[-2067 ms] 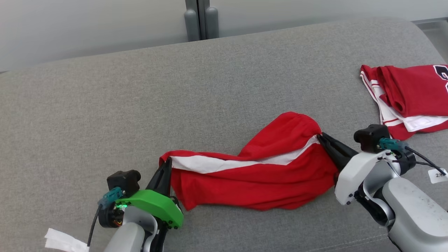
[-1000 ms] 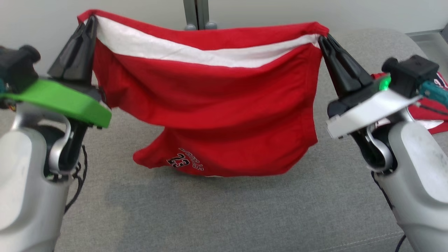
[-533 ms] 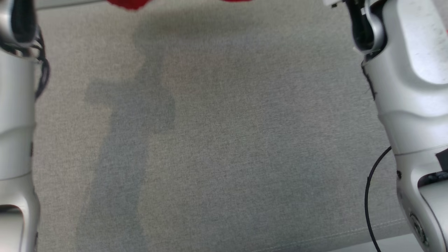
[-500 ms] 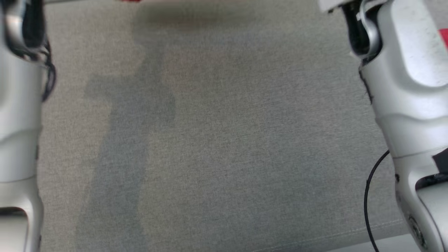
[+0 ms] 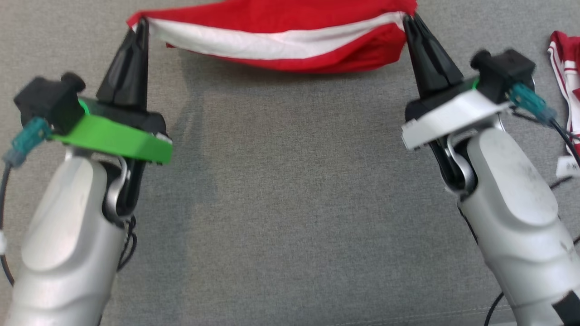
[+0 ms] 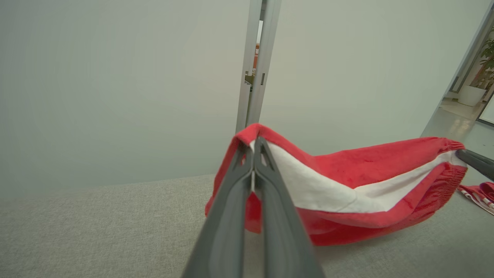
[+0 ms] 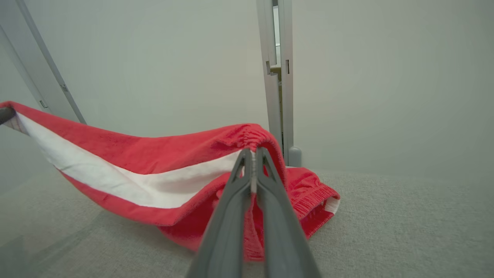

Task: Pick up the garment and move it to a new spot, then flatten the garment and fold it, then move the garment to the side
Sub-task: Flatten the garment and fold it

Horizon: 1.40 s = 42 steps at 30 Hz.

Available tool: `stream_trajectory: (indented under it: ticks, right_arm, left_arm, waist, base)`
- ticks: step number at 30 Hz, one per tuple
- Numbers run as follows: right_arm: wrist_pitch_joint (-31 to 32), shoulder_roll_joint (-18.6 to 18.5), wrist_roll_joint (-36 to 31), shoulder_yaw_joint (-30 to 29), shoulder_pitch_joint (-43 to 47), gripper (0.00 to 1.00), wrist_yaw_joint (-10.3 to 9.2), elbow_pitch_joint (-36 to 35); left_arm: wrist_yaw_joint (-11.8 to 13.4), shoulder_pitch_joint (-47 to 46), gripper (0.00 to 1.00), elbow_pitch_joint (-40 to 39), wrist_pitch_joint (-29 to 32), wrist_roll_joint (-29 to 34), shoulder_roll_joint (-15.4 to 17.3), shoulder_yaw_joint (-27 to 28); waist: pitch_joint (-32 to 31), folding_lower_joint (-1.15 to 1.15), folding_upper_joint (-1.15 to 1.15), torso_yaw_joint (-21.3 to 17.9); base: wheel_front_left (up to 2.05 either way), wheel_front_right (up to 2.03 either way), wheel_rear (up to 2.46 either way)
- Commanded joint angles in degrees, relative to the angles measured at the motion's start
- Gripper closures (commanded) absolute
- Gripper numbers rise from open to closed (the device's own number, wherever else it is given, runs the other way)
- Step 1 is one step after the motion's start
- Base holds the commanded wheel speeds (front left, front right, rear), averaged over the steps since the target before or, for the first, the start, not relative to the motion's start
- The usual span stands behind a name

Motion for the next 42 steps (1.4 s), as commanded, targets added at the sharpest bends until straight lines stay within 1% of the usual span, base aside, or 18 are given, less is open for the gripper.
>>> stream_trajectory:
  ticks: [1,5,10,12,17,19,23,25,27,31,36,39,42]
  right_arm:
    - [-0.2,-0.5,0.6,-0.8,2.8,1.00,-0.10,-2.1]
    - [-0.2,-1.0,1.9,-2.8,11.2,1.00,-0.09,-9.6]
    - [-0.2,-1.6,2.6,-2.4,20.3,1.00,-0.09,-16.3]
    - [-0.2,-1.9,2.8,-2.1,24.1,1.00,-0.09,-18.7]
    - [-0.2,-2.2,4.8,-2.3,33.8,1.00,-0.09,-24.0]
    - [-0.2,-2.5,5.4,-2.3,37.3,1.00,-0.09,-25.7]
    - [0.6,-3.3,5.1,-3.0,43.3,1.00,-0.09,-28.2]
    - [1.6,-3.0,5.5,-3.1,45.2,1.00,-0.09,-29.0]
    - [2.5,-3.0,6.0,-2.9,46.4,1.00,-0.09,-28.8]
    - [3.4,-2.1,7.4,-2.5,45.5,1.00,-0.09,-25.2]
    - [2.9,-1.2,8.2,-1.8,41.5,1.00,-0.09,-18.6]
    - [2.4,-0.1,8.1,-2.5,38.0,1.00,-0.09,-14.6]
    - [1.8,1.1,7.3,-2.7,34.3,1.00,-0.09,-11.8]
  left_arm:
    - [-0.2,2.4,1.00,-1.8,-0.4,0.3,0.0,0.7]
    - [-0.2,10.8,1.00,-9.7,-0.4,2.2,-1.2,2.6]
    - [0.3,21.2,1.00,-19.9,-0.4,4.0,-2.4,4.4]
    - [1.0,25.9,1.00,-24.1,-0.4,4.5,-2.1,4.8]
    - [4.0,37.5,1.00,-34.6,0.6,5.5,-0.4,4.9]
    - [5.2,41.4,1.00,-37.8,1.5,6.0,0.2,4.5]
    - [7.1,47.2,1.00,-41.5,3.5,4.8,0.3,4.3]
    - [7.7,49.0,1.00,-41.7,4.0,4.1,0.3,4.5]
    - [7.7,49.8,1.00,-40.6,4.3,3.0,0.2,4.4]
    - [6.2,47.7,1.00,-35.4,4.9,1.1,0.0,4.3]
    - [4.2,41.0,1.00,-26.4,6.0,-0.3,-0.4,3.8]
    - [2.7,34.4,1.00,-20.0,7.0,-0.3,-0.6,2.6]
    - [1.8,27.3,1.00,-13.0,7.1,0.0,-0.4,2.5]
  waist:
    - [-2.0,-0.01,0.00,0.7]
    - [-5.7,-0.01,0.00,0.9]
    - [-11.0,-0.01,0.00,0.6]
    - [-13.2,-0.01,0.00,0.1]
    - [-16.9,-0.01,0.00,-1.6]
    - [-17.8,-0.01,0.00,-2.3]
    - [-18.3,-0.01,0.00,-3.4]
    - [-18.1,-0.01,0.00,-3.9]
    - [-17.7,-0.01,0.00,-4.2]
    - [-16.5,-0.01,0.00,-4.7]
    - [-14.1,-0.01,0.00,-4.7]
    - [-12.1,-0.01,0.00,-4.8]
    - [-9.6,-0.01,0.00,-5.4]
  base:
    - [0.00,0.00,0.00]
    - [0.00,0.00,0.00]
    - [0.00,0.00,0.00]
    - [0.00,0.00,0.00]
    - [0.00,0.00,0.00]
    - [0.00,0.00,0.00]
    - [0.00,0.00,0.00]
    - [0.00,0.00,0.00]
    - [0.00,0.00,0.00]
    - [0.00,0.00,0.00]
    - [0.00,0.00,0.00]
    - [0.00,0.00,0.00]
    - [0.00,0.00,0.00]
